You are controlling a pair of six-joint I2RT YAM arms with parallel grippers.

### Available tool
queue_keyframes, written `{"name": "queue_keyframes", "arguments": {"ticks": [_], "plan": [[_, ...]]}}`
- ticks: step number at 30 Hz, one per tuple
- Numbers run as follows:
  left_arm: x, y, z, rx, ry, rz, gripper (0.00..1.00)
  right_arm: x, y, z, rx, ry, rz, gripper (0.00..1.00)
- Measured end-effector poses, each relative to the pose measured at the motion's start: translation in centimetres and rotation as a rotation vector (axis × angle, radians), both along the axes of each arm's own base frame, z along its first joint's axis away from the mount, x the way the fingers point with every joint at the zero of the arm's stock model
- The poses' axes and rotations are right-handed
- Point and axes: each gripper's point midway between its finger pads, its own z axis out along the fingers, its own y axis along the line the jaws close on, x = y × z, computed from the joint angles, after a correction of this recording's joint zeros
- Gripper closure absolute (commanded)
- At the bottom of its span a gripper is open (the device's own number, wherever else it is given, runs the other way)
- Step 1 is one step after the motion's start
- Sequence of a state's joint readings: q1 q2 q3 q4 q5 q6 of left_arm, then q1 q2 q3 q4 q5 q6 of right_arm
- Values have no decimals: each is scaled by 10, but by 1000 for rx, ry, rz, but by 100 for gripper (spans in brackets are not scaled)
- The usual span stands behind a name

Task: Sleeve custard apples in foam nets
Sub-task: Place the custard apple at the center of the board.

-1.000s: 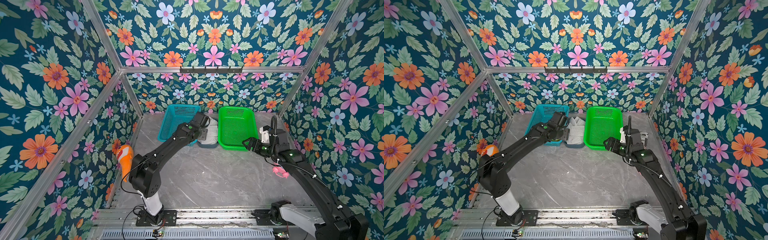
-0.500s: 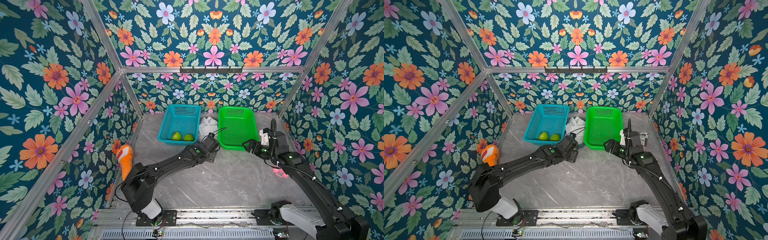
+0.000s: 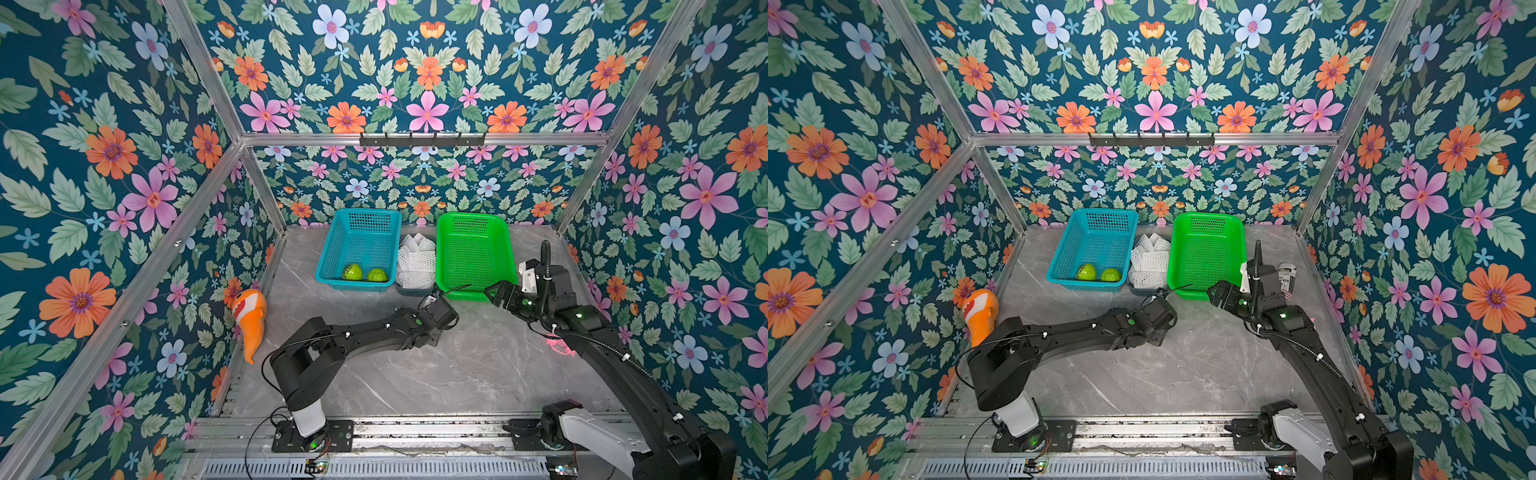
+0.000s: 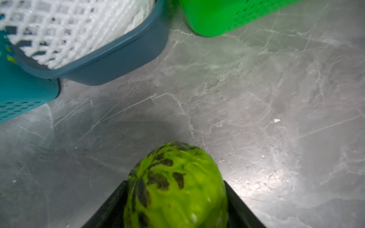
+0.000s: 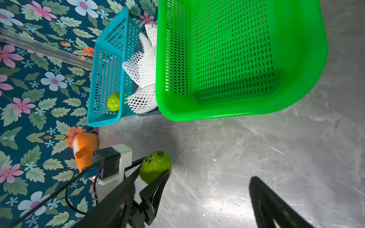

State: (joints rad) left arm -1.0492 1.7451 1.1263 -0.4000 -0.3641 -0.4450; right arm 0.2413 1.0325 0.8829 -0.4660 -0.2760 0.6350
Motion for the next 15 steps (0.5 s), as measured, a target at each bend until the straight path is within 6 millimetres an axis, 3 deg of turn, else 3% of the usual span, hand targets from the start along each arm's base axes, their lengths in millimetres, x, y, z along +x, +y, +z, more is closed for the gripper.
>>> {"name": "queue_keyframes", "arguments": {"ticks": [15], "plan": [[-1,-2,-23,51,4,14,21,4,-2,3,-11,-8,-13,9]]}}
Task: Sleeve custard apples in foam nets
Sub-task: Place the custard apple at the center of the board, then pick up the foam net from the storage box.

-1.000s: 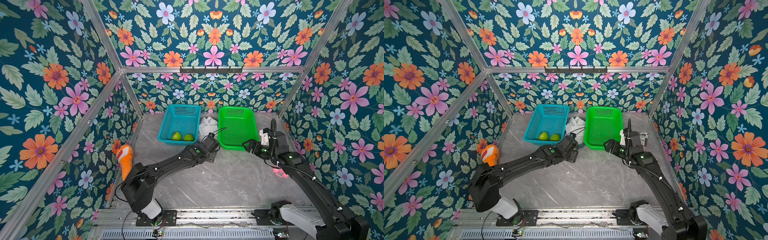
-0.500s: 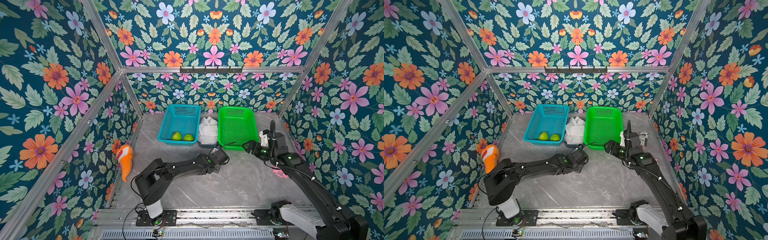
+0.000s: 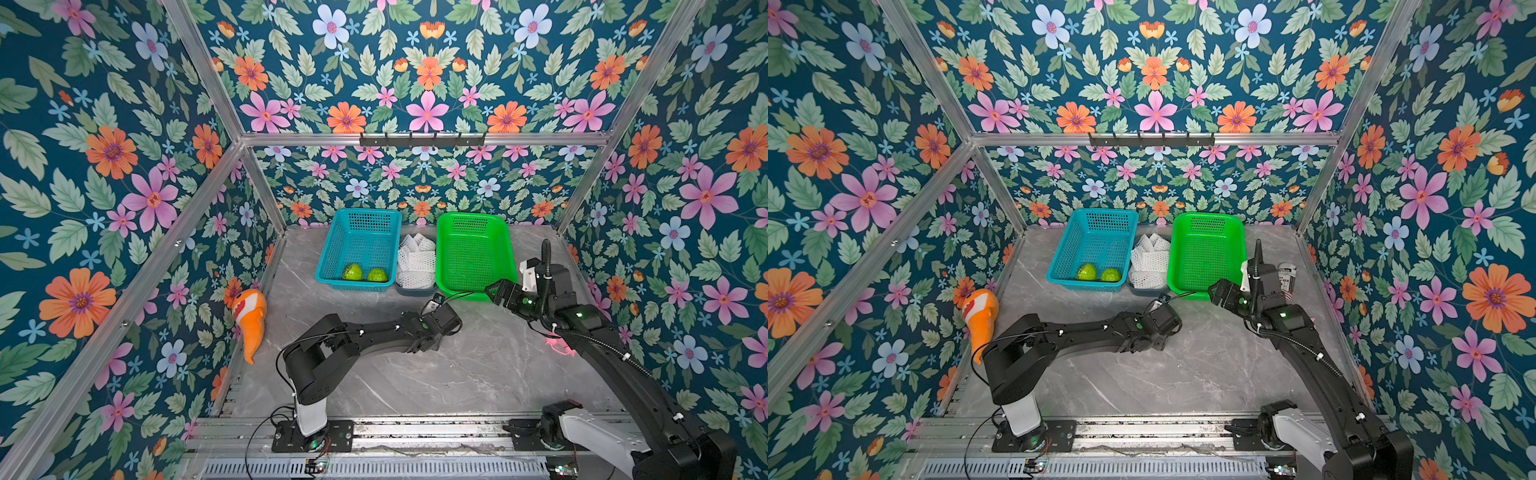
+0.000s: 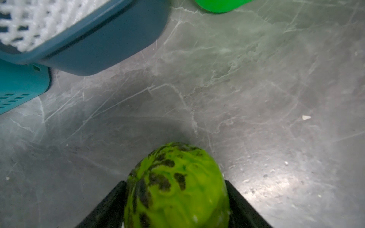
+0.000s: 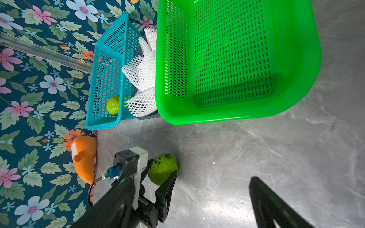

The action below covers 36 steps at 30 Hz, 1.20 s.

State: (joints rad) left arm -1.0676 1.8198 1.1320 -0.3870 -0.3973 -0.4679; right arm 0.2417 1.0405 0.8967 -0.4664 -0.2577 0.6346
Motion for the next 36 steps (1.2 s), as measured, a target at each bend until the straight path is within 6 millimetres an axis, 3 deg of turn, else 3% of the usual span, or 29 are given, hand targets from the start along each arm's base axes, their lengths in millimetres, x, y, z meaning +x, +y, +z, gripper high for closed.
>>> {"name": "queue_keyframes", "arguments": {"ticks": [5,10,20,24,27,30,33,36], "plan": [[2,-4,0,-5,-2,-1,13,1,0,1,0,0,0,9],[5,-10,9,-29,-13,-3,12,4,1,6,-1,-9,2,9],[11,-21,55,-119,-67,-9,14,11,1,19,-3,-31,-1,16],[13,-17,80,-149,-106,4,17,15,2,22,2,-31,-5,27],[20,-7,103,-192,-139,32,18,21,8,26,14,-24,4,34],[38,21,122,-243,-167,112,20,28,22,31,15,-22,38,44],[59,59,133,-279,-186,220,24,37,46,33,7,-18,108,56],[75,101,144,-314,-208,320,27,47,74,29,-2,3,173,56]]}}
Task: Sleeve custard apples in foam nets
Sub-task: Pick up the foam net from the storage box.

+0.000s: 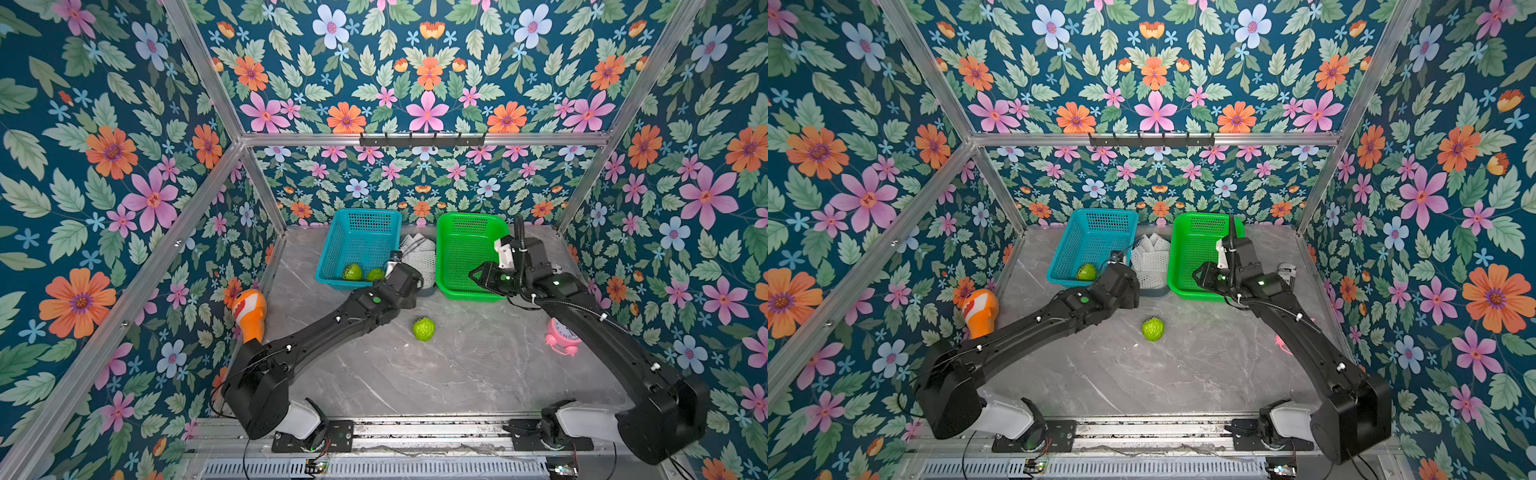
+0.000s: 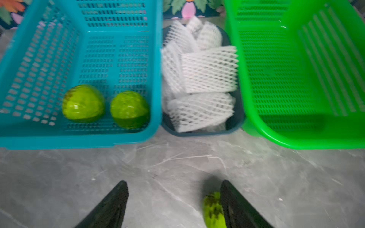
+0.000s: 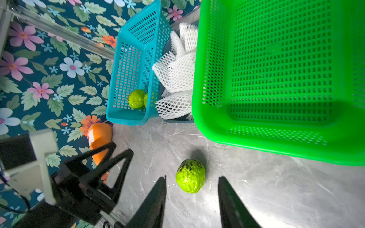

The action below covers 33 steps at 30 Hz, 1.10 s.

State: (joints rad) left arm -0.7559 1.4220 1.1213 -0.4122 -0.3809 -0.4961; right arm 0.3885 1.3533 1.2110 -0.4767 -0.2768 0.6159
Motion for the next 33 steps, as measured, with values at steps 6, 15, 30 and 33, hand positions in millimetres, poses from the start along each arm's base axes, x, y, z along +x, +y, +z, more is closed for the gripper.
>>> {"name": "queue_keyframes", "arguments": {"ticks": [6,15,30,33], "plan": [[12,44,20,-95,-38,103,29,26,51,-4,-22,12,105,56],[8,68,1,-167,4,167,29,53,117,-34,-113,80,224,52],[-4,95,-25,-237,51,253,29,82,162,-85,-513,114,237,39],[-5,98,-26,-241,48,258,29,85,159,-93,-561,126,227,40]]}}
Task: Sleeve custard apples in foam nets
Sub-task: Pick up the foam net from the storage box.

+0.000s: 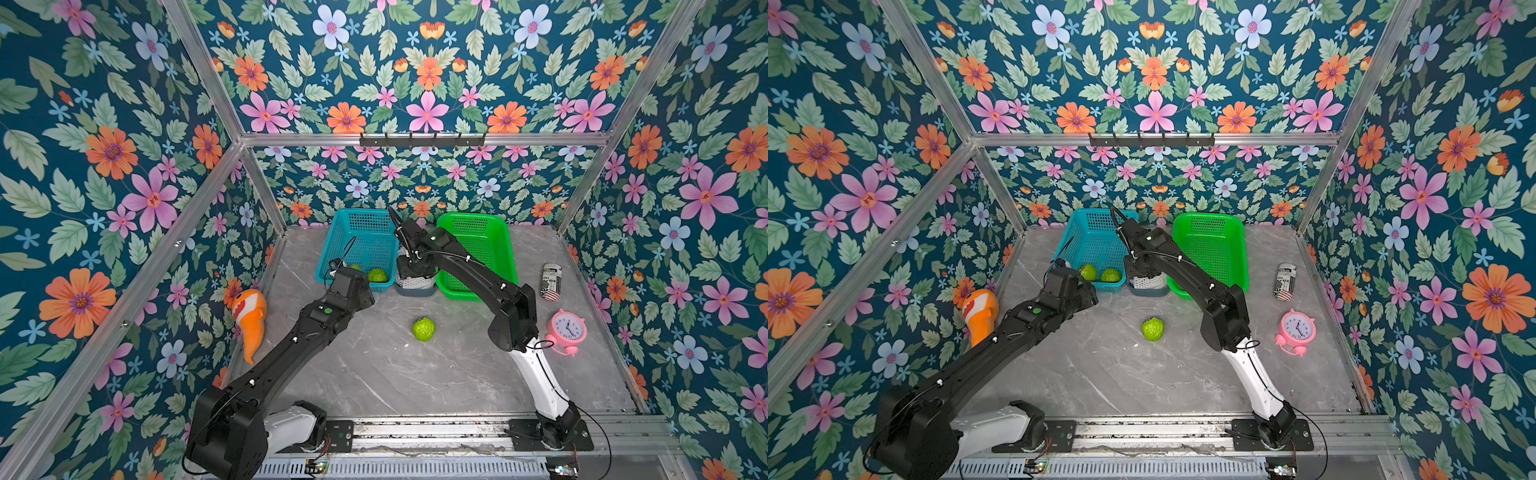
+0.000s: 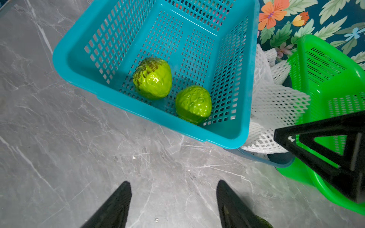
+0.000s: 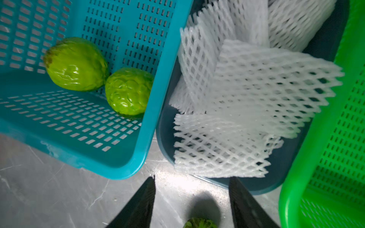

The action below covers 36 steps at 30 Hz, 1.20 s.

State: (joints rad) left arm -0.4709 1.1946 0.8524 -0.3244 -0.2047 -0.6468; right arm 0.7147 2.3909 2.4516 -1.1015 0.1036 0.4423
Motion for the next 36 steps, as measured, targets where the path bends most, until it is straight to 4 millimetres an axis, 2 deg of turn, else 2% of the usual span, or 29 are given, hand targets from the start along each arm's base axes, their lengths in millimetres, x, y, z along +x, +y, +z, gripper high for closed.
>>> {"name": "queue_keyframes", "arguments": {"ticks": [6,13,18,21,22,26,30,36], "plan": [[-2,0,-3,-10,7,-4,29,2,-4,-14,-59,11,-7,39],[-2,0,-5,-18,10,-3,29,-1,4,-14,-69,-6,20,35],[-1,-2,-6,-22,15,-8,29,9,8,-22,-82,-25,17,37],[-1,-2,-7,-23,17,-10,29,13,6,-29,-104,-30,7,42],[-1,-2,-7,-23,17,-10,29,14,5,-30,-114,-32,4,47],[-1,-3,-9,-25,21,-13,29,14,0,-30,-140,-39,3,73],[0,-4,-12,-24,31,-16,29,11,-4,-19,-143,-51,3,100],[5,-8,-8,-34,20,-20,29,5,-11,5,-136,-74,10,100]]}}
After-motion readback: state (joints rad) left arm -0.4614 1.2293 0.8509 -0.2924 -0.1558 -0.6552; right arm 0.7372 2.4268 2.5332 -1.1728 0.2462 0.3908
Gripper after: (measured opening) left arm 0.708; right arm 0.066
